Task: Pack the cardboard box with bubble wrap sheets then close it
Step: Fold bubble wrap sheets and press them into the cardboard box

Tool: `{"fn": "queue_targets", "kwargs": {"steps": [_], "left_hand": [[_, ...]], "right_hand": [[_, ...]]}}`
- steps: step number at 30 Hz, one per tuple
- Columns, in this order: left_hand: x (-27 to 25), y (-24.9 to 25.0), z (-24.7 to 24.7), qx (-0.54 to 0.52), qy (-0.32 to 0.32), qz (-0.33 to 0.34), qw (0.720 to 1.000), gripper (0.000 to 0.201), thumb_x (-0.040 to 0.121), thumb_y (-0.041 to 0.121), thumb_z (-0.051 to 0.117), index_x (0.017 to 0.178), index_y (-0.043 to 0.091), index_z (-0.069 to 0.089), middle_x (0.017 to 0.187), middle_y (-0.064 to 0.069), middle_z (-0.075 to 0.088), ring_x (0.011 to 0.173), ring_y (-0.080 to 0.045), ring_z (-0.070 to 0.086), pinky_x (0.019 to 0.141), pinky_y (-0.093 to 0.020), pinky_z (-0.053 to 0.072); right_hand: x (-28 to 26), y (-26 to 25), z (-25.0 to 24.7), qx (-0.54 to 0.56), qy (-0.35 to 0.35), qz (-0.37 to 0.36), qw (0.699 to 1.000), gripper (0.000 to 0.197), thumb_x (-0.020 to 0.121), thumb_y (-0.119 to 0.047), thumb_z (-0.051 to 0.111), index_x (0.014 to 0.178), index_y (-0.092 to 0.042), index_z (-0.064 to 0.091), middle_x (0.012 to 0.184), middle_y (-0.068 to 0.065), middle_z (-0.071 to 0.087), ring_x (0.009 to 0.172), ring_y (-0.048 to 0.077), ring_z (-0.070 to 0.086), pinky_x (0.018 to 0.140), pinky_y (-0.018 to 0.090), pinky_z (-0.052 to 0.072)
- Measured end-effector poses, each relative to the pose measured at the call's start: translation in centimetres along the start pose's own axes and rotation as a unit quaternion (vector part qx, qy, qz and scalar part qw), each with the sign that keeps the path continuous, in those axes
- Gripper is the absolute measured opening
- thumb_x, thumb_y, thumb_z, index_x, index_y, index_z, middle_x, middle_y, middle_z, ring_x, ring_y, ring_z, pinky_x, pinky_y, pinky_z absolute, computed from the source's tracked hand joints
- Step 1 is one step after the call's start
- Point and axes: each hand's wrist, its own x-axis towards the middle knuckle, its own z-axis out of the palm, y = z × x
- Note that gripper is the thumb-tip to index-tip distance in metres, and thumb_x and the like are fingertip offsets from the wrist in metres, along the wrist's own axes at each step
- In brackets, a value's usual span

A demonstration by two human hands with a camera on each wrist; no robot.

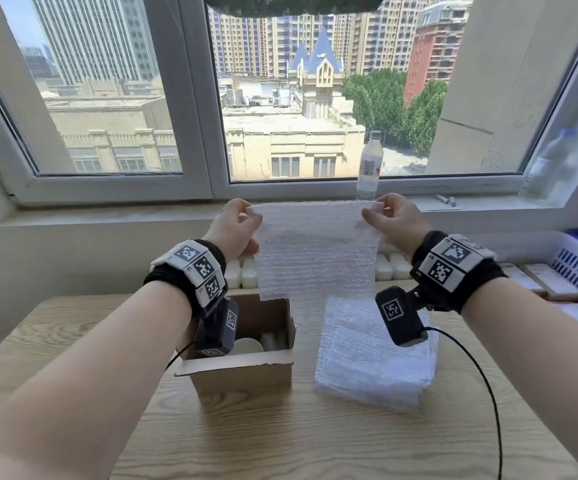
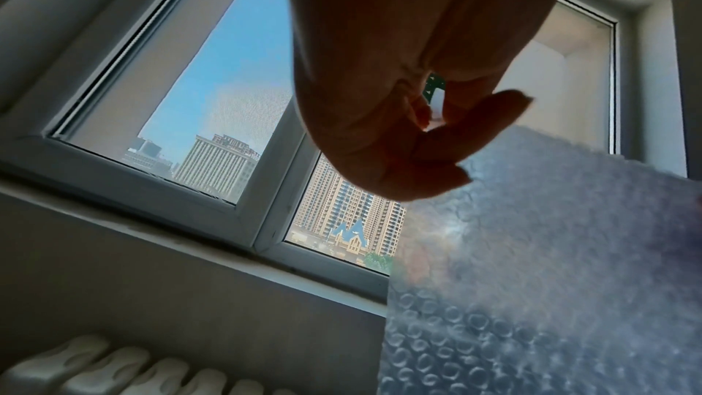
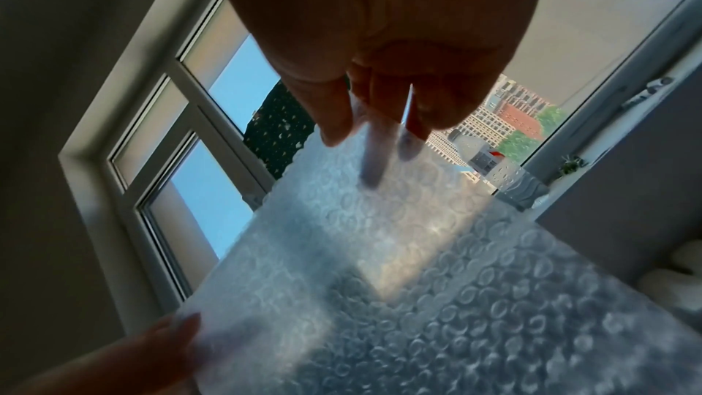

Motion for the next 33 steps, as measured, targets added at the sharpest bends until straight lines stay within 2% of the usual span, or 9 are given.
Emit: {"fn": "queue_targets", "kwargs": {"steps": [4,10,13,17,20,24,27,30,33], "left_hand": [[-0.6,0.3,0.6,-0.082,-0.001,-0.042,0.996,0.012,0.099,0.030,0.042,0.105,0.019,0.041,0.077,-0.008,0.066,0.056,-0.014,0.068,0.066,-0.030,0.058],[-0.7,0.3,0.7,-0.130,-0.020,-0.069,0.989,0.038,0.091,0.026,0.057,0.124,0.010,0.044,0.091,-0.009,0.067,0.070,-0.016,0.071,0.067,-0.028,0.060],[-0.7,-0.2,0.6,-0.122,-0.066,-0.096,0.986,0.060,0.086,0.011,0.065,0.137,0.009,0.034,0.103,-0.011,0.060,0.089,-0.023,0.070,0.076,-0.037,0.060],[-0.8,-0.7,0.4,-0.146,-0.059,-0.119,0.980,0.060,0.090,0.008,0.060,0.141,0.009,0.030,0.116,-0.013,0.051,0.096,-0.029,0.066,0.067,-0.042,0.060],[-0.7,-1.2,0.5,-0.174,-0.037,-0.106,0.978,0.058,0.092,0.013,0.058,0.142,0.004,0.030,0.108,-0.008,0.053,0.089,-0.024,0.063,0.072,-0.038,0.060],[-0.3,-1.8,0.7,-0.178,-0.003,-0.073,0.981,0.021,0.090,0.021,0.060,0.103,0.005,0.057,0.087,-0.002,0.054,0.077,-0.014,0.057,0.091,-0.037,0.054],[-0.2,-2.1,0.7,-0.193,0.023,-0.075,0.978,0.014,0.089,0.026,0.063,0.085,0.013,0.059,0.081,-0.001,0.054,0.073,-0.014,0.055,0.096,-0.042,0.051],[0.1,-2.3,0.8,-0.202,0.046,-0.073,0.976,0.015,0.088,0.029,0.064,0.081,0.016,0.059,0.080,-0.001,0.056,0.076,-0.016,0.055,0.099,-0.044,0.049],[0.3,-2.4,0.7,-0.223,0.061,-0.071,0.970,0.017,0.087,0.030,0.065,0.087,0.014,0.062,0.085,-0.002,0.060,0.084,-0.017,0.058,0.100,-0.041,0.048]], "right_hand": [[-0.2,-0.1,0.4,0.067,-0.035,0.042,0.996,0.021,0.093,-0.029,0.052,0.105,-0.012,0.046,0.109,0.008,0.047,0.085,0.018,0.055,0.065,0.031,0.059],[-0.8,-0.3,0.7,0.119,-0.010,0.064,0.991,0.016,0.096,-0.027,0.049,0.101,-0.012,0.043,0.082,0.009,0.056,0.066,0.019,0.061,0.052,0.027,0.058],[-0.8,-0.4,0.7,0.144,-0.014,0.072,0.987,0.020,0.095,-0.025,0.052,0.106,-0.011,0.044,0.080,0.008,0.059,0.067,0.019,0.063,0.061,0.027,0.059],[-0.7,-0.3,0.4,0.180,-0.076,0.075,0.978,0.038,0.082,-0.016,0.067,0.111,0.003,0.053,0.096,0.010,0.056,0.093,0.025,0.061,0.086,0.031,0.054],[-0.7,-0.2,0.3,0.185,-0.126,0.099,0.970,0.022,0.067,-0.008,0.075,0.082,-0.004,0.058,0.086,0.010,0.060,0.086,0.022,0.063,0.091,0.031,0.051],[-0.7,-0.1,0.8,0.209,-0.096,0.125,0.965,0.014,0.081,-0.006,0.067,0.077,-0.007,0.053,0.084,0.005,0.055,0.076,0.015,0.058,0.076,0.027,0.055],[-0.8,-0.2,1.3,0.212,-0.093,0.168,0.958,0.020,0.083,-0.019,0.067,0.078,-0.008,0.051,0.084,0.002,0.047,0.072,0.014,0.050,0.078,0.040,0.057],[-1.1,-0.1,1.6,0.284,-0.105,0.217,0.928,0.040,0.081,-0.021,0.069,0.113,-0.004,0.051,0.121,0.013,0.045,0.102,0.027,0.052,0.084,0.054,0.053],[-1.5,-0.2,1.5,0.400,-0.101,0.281,0.867,0.080,0.080,-0.018,0.071,0.146,-0.014,0.025,0.155,0.019,0.008,0.142,0.044,0.014,0.090,0.061,0.048]]}}
